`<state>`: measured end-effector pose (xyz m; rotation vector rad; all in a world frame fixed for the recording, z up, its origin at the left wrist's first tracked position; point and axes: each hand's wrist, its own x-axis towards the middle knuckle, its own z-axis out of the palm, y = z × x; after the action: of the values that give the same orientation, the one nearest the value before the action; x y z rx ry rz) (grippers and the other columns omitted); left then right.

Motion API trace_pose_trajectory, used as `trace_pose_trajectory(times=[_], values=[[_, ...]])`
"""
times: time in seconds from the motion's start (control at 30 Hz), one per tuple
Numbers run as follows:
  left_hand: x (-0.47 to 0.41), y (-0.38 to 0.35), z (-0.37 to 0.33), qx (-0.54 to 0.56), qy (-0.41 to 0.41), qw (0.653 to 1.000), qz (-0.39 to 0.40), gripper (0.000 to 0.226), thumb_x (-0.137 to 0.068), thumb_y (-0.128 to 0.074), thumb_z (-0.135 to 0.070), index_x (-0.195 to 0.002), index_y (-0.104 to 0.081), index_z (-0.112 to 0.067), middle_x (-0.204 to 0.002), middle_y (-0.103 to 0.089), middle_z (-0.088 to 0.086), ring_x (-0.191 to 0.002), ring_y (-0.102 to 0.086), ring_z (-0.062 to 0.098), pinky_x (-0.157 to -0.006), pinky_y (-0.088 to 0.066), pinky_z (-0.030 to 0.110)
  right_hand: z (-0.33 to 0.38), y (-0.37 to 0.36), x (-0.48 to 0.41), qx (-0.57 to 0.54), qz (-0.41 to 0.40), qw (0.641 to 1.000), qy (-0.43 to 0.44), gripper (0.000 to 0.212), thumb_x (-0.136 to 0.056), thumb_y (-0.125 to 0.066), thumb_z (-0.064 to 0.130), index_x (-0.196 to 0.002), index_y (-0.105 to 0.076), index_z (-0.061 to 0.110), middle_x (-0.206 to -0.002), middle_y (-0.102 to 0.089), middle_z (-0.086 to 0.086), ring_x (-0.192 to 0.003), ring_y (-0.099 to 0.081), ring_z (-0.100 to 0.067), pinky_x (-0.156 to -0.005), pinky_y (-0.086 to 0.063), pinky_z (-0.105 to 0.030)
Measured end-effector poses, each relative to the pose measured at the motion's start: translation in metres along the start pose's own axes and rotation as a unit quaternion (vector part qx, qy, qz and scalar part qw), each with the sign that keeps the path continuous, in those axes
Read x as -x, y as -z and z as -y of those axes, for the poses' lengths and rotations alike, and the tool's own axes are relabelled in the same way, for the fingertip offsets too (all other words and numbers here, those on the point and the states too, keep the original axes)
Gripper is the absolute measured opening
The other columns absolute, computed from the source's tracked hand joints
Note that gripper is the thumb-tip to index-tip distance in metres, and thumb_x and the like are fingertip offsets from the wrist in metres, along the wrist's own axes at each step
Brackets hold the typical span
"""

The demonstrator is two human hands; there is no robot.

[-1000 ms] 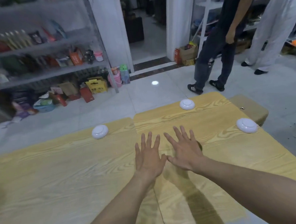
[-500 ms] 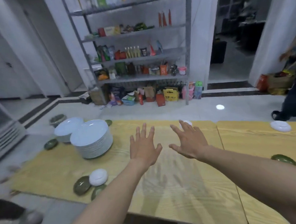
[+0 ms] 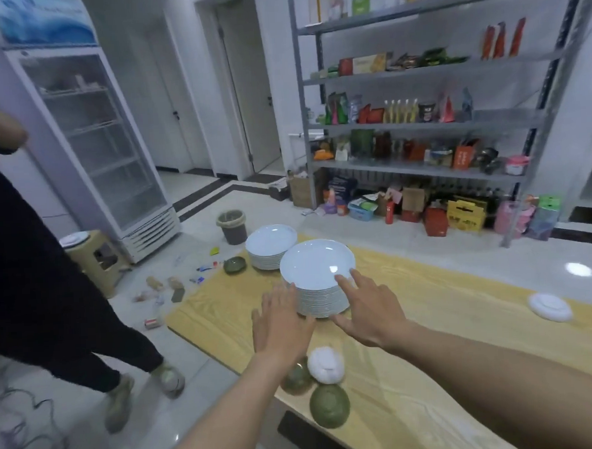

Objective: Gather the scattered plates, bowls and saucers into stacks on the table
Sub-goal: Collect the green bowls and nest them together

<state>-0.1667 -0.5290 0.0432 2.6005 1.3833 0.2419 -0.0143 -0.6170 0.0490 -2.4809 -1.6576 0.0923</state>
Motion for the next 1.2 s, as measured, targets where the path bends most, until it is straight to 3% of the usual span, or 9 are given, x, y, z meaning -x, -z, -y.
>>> trace_pose_trajectory(times=[0.17, 0.33, 0.57, 0.73, 0.83, 0.9, 0.97, 1.07, 1.2], values=[[-0.075, -0.001, 0.075, 0.017, 0.072, 0.997, 0.012, 0.071, -0.096, -0.039, -0.054, -0.155, -0.015, -0.024, -0.164, -0.005, 0.006, -0.150, -0.010, 0.025, -0.117, -0.022, 0.044, 0.068, -0.023, -0.102, -0.063, 0.029, 0.998, -0.001, 0.075, -0.093, -0.044, 0.057, -0.154, -0.015, 0.024, -0.162, -0.014, -0.009, -0.141, -0.030, -0.030, -0.109, -0.032, -0.044], [-0.136, 0.008, 0.138, 0.043, 0.108, 0.993, 0.017, 0.070, -0.097, -0.040, -0.053, -0.155, -0.016, -0.023, -0.164, -0.004, 0.005, -0.150, -0.010, 0.025, -0.117, -0.025, 0.042, 0.130, -0.038, -0.185, -0.127, 0.038, 0.991, 0.006, 0.070, -0.092, -0.047, 0.056, -0.148, -0.025, 0.020, -0.150, -0.036, -0.005, -0.134, -0.040, -0.027, -0.101, -0.041, -0.041], [-0.221, 0.010, 0.219, 0.071, 0.127, 0.989, 0.024, 0.072, -0.096, -0.042, -0.053, -0.156, -0.013, -0.025, -0.164, -0.002, 0.003, -0.150, -0.011, 0.025, -0.116, -0.024, 0.042, 0.193, -0.070, -0.275, -0.239, 0.068, 0.967, -0.062, 0.066, -0.087, -0.056, 0.054, -0.140, -0.037, 0.018, -0.145, -0.047, -0.004, -0.132, -0.045, -0.027, -0.098, -0.043, -0.039], [-0.304, -0.011, 0.273, 0.216, 0.164, 0.960, 0.064, 0.064, -0.096, -0.050, -0.043, -0.151, -0.030, -0.017, -0.157, -0.030, 0.006, -0.142, -0.032, 0.025, -0.111, -0.034, 0.039, 0.226, -0.108, -0.341, -0.428, 0.094, 0.874, -0.211, 0.074, -0.085, -0.066, 0.044, -0.148, -0.037, 0.018, -0.149, -0.043, -0.001, -0.135, -0.043, -0.023, -0.105, -0.039, -0.034], [-0.353, -0.023, 0.301, 0.275, 0.184, 0.938, 0.106, 0.048, -0.096, -0.050, -0.037, -0.138, -0.050, -0.014, -0.140, -0.052, 0.007, -0.127, -0.049, 0.025, -0.098, -0.040, 0.031, 0.235, -0.131, -0.383, -0.503, 0.120, 0.798, -0.309, 0.071, -0.086, -0.066, 0.041, -0.146, -0.039, 0.016, -0.139, -0.051, -0.004, -0.119, -0.055, -0.025, -0.091, -0.052, -0.036], [-0.384, -0.031, 0.317, 0.309, 0.199, 0.922, 0.125, 0.029, -0.095, -0.049, -0.034, -0.115, -0.062, -0.016, -0.119, -0.061, 0.005, -0.110, -0.055, 0.024, -0.093, -0.044, 0.031, 0.236, -0.148, -0.411, -0.527, 0.123, 0.765, -0.349, 0.067, -0.085, -0.066, 0.042, -0.141, -0.042, 0.016, -0.121, -0.058, -0.003, -0.106, -0.061, -0.023, -0.080, -0.055, -0.034], [-0.412, -0.041, 0.332, 0.352, 0.225, 0.899, 0.134, 0.019, -0.095, -0.048, -0.031, -0.096, -0.060, -0.017, -0.102, -0.061, 0.004, -0.099, -0.055, 0.026, -0.090, -0.046, 0.033, 0.236, -0.164, -0.434, -0.550, 0.127, 0.734, -0.378, 0.062, -0.087, -0.066, 0.041, -0.138, -0.045, 0.013, -0.108, -0.058, -0.002, -0.100, -0.062, -0.022, -0.080, -0.055, -0.036], [-0.446, -0.065, 0.350, 0.411, 0.279, 0.853, 0.159, 0.023, -0.094, -0.048, -0.033, -0.086, -0.057, -0.013, -0.089, -0.058, 0.006, -0.097, -0.057, 0.030, -0.094, -0.050, 0.040, 0.236, -0.185, -0.460, -0.572, 0.134, 0.697, -0.411, 0.058, -0.091, -0.064, 0.034, -0.141, -0.042, 0.014, -0.111, -0.054, -0.002, -0.104, -0.058, -0.023, -0.086, -0.053, -0.038], [-0.475, -0.102, 0.364, 0.448, 0.315, 0.813, 0.197, 0.026, -0.092, -0.050, -0.034, -0.098, -0.059, -0.010, -0.086, -0.054, 0.004, -0.088, -0.055, 0.026, -0.078, -0.047, 0.034, 0.237, -0.212, -0.484, -0.571, 0.138, 0.680, -0.438, 0.061, -0.093, -0.064, 0.030, -0.146, -0.037, 0.013, -0.133, -0.048, -0.004, -0.116, -0.050, -0.024, -0.088, -0.051, -0.038]])
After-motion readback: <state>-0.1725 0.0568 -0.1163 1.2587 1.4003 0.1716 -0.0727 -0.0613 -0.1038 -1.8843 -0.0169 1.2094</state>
